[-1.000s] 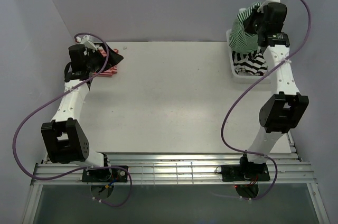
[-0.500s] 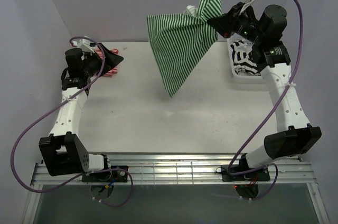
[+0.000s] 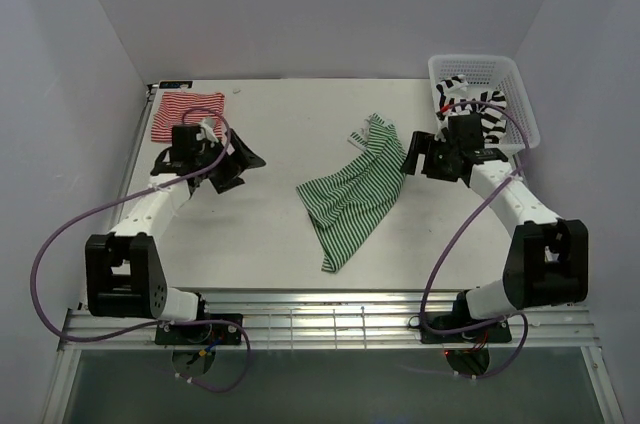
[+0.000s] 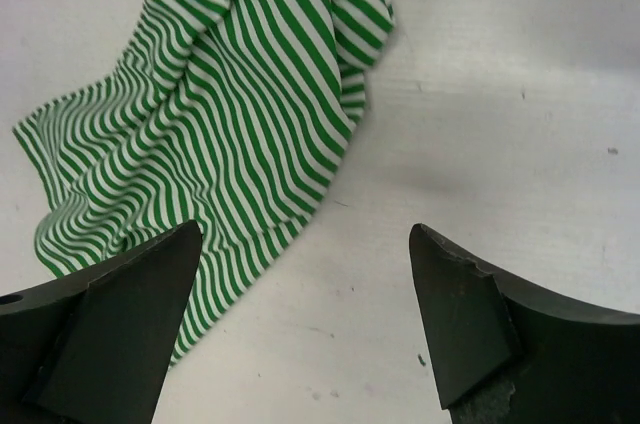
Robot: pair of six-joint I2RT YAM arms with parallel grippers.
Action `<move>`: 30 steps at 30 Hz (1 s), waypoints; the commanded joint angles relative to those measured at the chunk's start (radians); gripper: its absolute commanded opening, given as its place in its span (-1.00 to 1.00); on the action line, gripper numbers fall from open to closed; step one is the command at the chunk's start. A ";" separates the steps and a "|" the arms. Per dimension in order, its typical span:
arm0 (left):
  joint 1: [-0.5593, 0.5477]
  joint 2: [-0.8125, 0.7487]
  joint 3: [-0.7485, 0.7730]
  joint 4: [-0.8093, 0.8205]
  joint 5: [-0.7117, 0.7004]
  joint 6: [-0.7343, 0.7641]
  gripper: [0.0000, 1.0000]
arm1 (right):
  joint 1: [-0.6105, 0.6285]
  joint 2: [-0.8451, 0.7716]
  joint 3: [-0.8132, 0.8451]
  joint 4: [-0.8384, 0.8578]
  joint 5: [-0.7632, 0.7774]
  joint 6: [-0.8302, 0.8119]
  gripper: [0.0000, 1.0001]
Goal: Fold and stack the tank tops
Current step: Move the tank top to the center of the board, then flatten the tank top out
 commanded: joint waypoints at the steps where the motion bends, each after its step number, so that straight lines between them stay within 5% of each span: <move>1: -0.163 0.023 -0.015 -0.056 -0.022 0.003 0.96 | 0.017 -0.143 -0.037 -0.006 0.062 -0.036 0.80; 4: -0.272 0.062 -0.055 -0.088 -0.100 -0.014 0.96 | 0.099 -0.197 -0.058 -0.027 0.047 -0.085 0.80; 9: -0.306 0.097 -0.092 -0.076 -0.145 -0.052 0.96 | 0.280 -0.192 -0.078 -0.038 0.059 -0.056 0.80; 16: -0.344 0.271 0.098 -0.073 -0.222 0.029 0.96 | 0.596 -0.194 -0.152 -0.076 0.171 0.080 0.80; 24: -0.407 0.511 0.257 -0.097 -0.306 0.123 0.96 | 0.707 -0.283 -0.313 0.014 0.208 0.257 0.80; 30: -0.469 0.595 0.331 -0.150 -0.417 0.167 0.40 | 0.719 -0.321 -0.340 -0.017 0.239 0.271 0.80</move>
